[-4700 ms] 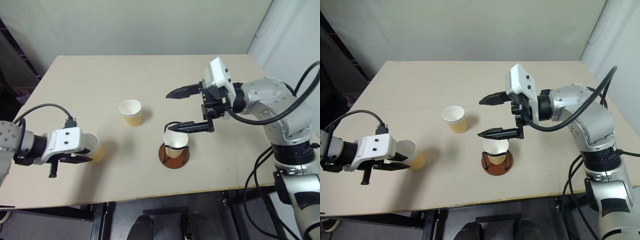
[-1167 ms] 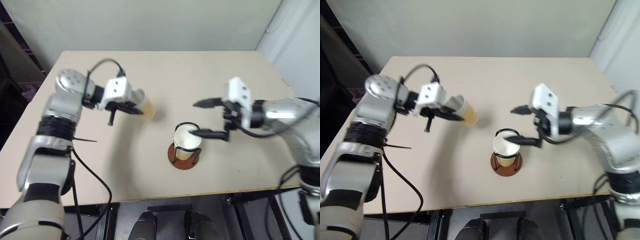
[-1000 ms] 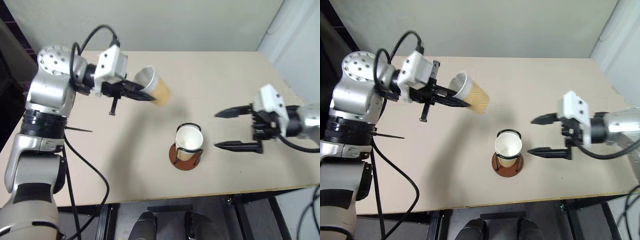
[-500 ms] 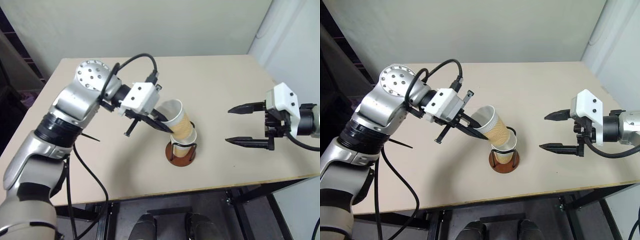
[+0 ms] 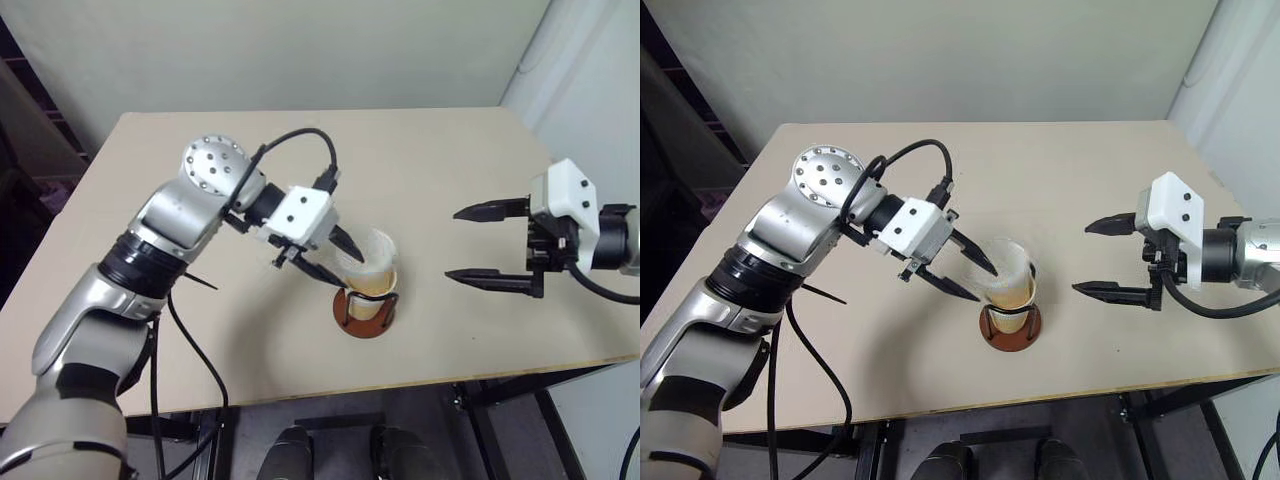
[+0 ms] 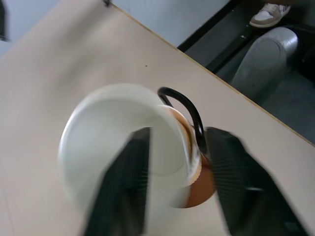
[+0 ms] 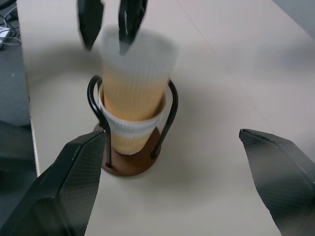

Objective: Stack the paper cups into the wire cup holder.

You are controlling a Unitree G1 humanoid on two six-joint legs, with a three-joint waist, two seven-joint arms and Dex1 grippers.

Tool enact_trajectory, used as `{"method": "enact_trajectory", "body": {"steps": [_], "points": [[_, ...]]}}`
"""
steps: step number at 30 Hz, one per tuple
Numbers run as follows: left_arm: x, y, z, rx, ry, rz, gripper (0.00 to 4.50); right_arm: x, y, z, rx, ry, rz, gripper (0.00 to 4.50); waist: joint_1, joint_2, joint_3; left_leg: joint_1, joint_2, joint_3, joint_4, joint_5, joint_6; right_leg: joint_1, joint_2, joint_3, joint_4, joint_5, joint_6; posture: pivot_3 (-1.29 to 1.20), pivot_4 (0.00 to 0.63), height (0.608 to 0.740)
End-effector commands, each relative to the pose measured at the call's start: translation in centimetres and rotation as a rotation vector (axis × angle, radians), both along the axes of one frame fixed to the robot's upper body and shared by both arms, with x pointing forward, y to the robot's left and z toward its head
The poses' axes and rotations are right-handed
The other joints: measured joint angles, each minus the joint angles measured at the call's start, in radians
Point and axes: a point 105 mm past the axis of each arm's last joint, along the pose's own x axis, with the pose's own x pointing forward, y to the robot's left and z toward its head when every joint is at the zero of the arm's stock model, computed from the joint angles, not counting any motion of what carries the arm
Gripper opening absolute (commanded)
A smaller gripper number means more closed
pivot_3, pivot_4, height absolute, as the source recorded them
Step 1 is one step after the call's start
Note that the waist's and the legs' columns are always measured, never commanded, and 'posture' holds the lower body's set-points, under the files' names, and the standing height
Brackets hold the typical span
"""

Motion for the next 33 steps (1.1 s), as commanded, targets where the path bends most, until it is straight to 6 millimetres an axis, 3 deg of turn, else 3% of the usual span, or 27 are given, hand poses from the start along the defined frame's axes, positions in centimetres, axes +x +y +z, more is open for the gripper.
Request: {"method": "enact_trajectory", "body": {"steps": [1, 4, 8, 11, 14, 19, 24, 33], "points": [[0.3, -0.5, 0.8, -0.038, -0.079, -0.017, 3.44, 0.0, 0.7, 0.5, 0.008, -0.027, 0.029, 4.5, 0.002, 0.0, 0.0, 0.0, 0.0, 0.0, 0.0, 0.0, 0.0, 0.0, 0.0, 0.0, 0.0, 0.0, 0.0, 0.0, 0.15, 0.74], [1.2, -0.3, 2.1, -0.115, -0.091, 0.063, 3.44, 0.0, 1.4, 0.4, 0.029, -0.012, 0.076, 4.5, 0.001, 0.0, 0.0, 0.0, 0.0, 0.0, 0.002, 0.0, 0.0, 0.0, 0.0, 0.001, 0.001, 0.0, 0.0, 0.0, 0.15, 0.74], [1.8, 2.7, 3.0, -0.162, -0.06, 0.219, 3.44, 0.0, 1.6, -0.4, 0.033, 0.046, 0.152, 4.5, -0.007, 0.0, 0.0, 0.002, 0.001, 0.003, 0.001, 0.0, 0.0, 0.0, 0.002, 0.004, 0.001, 0.0, 0.0, 0.0, 0.15, 0.74], [1.2, 6.9, 2.6, -0.195, 0.018, 0.383, 3.44, 0.7, 0.3, -0.8, 0.04, 0.077, 0.153, 4.5, -0.02, 0.0, 0.0, 0.004, 0.001, 0.011, -0.002, 0.0, 0.001, -0.002, 0.004, 0.011, 0.001, 0.0, 0.001, 0.0, 0.15, 0.74], [-0.3, 13.0, 0.3, -0.235, 0.174, 0.631, 3.44, 2.1, -2.4, -1.6, 0.077, 0.142, 0.088, 4.5, -0.028, 0.001, -0.001, 0.004, 0.002, 0.015, -0.002, 0.002, -0.005, -0.006, 0.004, 0.016, 0.001, -0.001, 0.002, 0.0, 0.15, 0.74], [-2.5, 17.7, -2.4, -0.301, 0.305, 0.859, 3.44, 3.0, -5.4, -2.7, 0.184, 0.247, 0.006, 4.5, -0.015, 0.001, -0.001, 0.002, 0.001, 0.015, -0.002, 0.0, -0.003, -0.009, 0.002, 0.018, 0.004, -0.009, -0.01, 0.0, 0.15, 0.74], [-3.2, 18.7, -3.5, -0.337, 0.331, 0.941, 3.44, 3.2, -6.7, -4.5, 0.172, 0.309, -0.039, 4.5, -0.006, 0.0, -0.001, 0.004, 0.001, 0.015, -0.001, -0.005, 0.004, -0.01, 0.002, 0.018, 0.011, -0.011, -0.015, 0.0, 0.15, 0.74], [-2.9, 17.9, -3.6, -0.351, 0.344, 0.96, 3.44, 3.6, -6.0, -4.5, 0.17, 0.311, -0.015, 4.5, -0.026, 0.0, -0.001, 0.012, 0.002, 0.018, -0.004, -0.005, 0.004, -0.01, 0.003, 0.018, 0.019, -0.011, -0.023, 0.0, 0.15, 0.74]]}}
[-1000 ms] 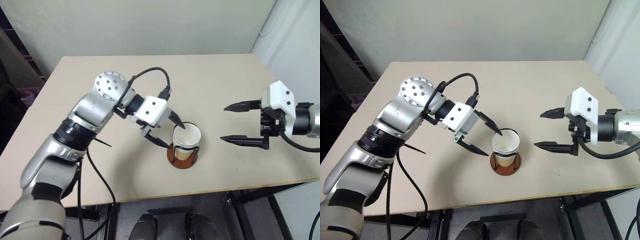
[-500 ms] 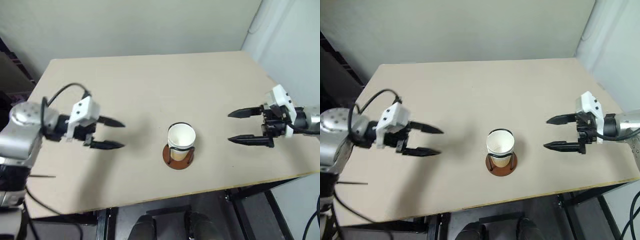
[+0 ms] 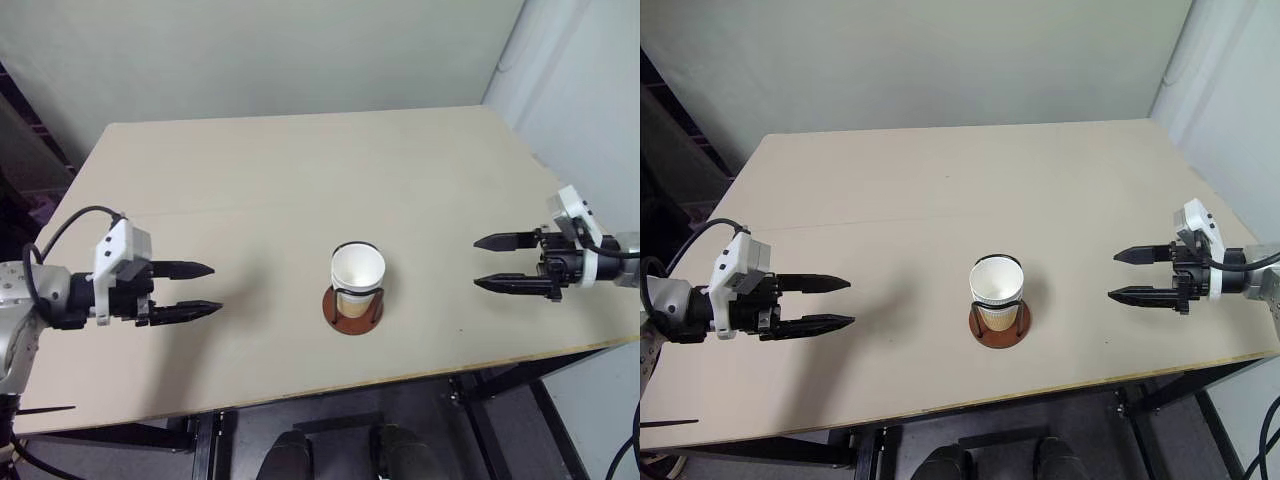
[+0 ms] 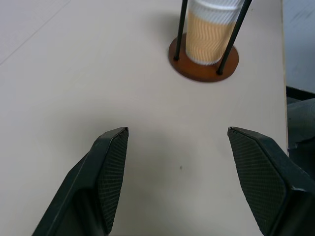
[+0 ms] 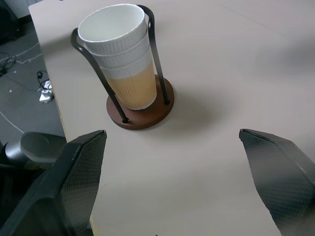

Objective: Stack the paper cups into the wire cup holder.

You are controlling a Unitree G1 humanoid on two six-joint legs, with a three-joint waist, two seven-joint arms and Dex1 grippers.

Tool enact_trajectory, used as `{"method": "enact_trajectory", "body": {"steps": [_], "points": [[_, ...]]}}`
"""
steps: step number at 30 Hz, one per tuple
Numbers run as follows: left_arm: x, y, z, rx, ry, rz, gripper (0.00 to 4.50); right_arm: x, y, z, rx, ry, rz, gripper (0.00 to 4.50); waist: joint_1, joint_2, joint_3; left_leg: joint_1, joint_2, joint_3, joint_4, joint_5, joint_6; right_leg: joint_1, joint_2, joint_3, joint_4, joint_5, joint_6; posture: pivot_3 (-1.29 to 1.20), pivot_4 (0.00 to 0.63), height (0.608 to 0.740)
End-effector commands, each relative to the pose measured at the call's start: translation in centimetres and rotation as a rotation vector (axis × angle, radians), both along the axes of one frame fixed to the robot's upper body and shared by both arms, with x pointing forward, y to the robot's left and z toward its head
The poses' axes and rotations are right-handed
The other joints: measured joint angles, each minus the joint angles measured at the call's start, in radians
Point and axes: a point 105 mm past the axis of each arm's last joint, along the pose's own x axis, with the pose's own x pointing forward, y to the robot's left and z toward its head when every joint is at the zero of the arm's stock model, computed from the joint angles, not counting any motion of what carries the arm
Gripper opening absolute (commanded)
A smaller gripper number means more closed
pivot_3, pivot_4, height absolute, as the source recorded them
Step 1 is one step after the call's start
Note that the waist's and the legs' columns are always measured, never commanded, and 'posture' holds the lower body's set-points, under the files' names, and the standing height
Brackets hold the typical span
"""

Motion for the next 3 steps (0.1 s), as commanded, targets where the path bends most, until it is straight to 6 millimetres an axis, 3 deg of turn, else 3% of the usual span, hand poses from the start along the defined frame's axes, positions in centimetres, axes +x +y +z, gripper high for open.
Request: {"method": "enact_trajectory", "body": {"steps": [1, 3], "points": [[0.11, -0.35, 0.99, 0.004, -0.04, 0.003, 3.44, 0.13, 0.36, 0.72, -0.003, -0.036, 0.023, 4.5, -0.003, 0.0, 0.0, 0.001, 0.0, 0.0, 0.0, 0.0, 0.0, 0.0, 0.001, 0.0, 0.0, 0.0, 0.0, 0.0, 0.15, 0.74], [0.18, -0.45, 0.97, 0.005, -0.039, 0.006, 3.44, 0.22, 0.45, 0.65, -0.003, -0.036, 0.024, 4.5, -0.003, 0.0, 0.0, 0.001, 0.001, 0.0, 0.0, 0.0, 0.0, 0.0, 0.001, 0.0, 0.0, 0.0, -0.001, 0.0, 0.15, 0.74]]}}
